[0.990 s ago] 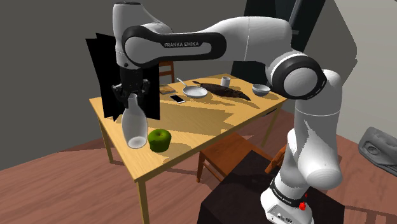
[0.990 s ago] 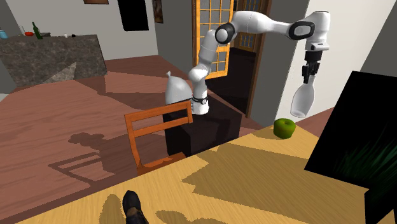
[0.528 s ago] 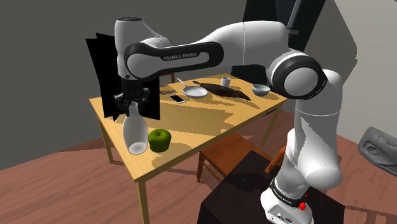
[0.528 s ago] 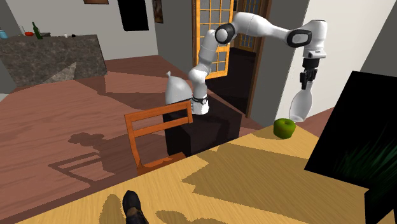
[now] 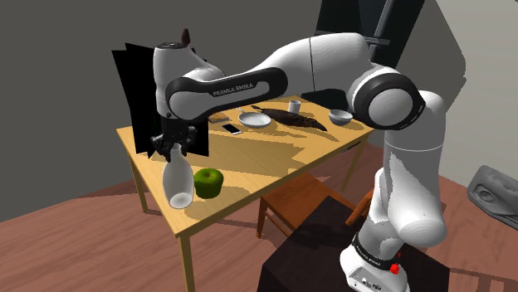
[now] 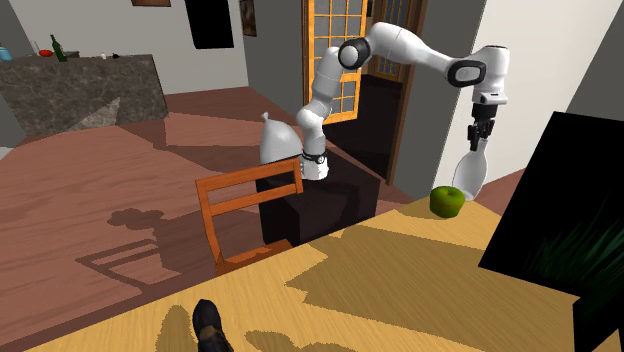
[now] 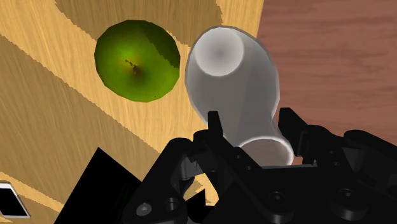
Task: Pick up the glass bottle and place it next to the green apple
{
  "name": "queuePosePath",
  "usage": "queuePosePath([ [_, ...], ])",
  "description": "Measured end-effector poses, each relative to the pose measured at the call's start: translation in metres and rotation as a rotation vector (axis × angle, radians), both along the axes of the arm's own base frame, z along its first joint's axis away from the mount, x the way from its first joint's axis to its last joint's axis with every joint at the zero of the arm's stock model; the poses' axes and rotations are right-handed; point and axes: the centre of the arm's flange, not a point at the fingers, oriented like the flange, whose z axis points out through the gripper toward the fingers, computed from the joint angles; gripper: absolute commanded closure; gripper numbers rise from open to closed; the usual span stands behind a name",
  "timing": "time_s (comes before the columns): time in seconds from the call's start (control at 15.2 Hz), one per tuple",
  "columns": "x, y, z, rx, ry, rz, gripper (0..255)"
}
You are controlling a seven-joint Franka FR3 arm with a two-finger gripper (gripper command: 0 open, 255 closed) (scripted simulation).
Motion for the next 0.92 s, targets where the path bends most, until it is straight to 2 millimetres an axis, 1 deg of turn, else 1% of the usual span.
queuePosePath([
  [0.33,0.001,0.001,-0.025,0.000,0.000,0.000,255],
  [0.66,0.000,0.001,-0.028,0.000,0.000,0.000,255],
  [0.73,0.000,0.001,-0.028,0.000,0.000,0.000,0],
  [0.92,0.000,0.001,-0.028,0.001,-0.001,0.000,0],
])
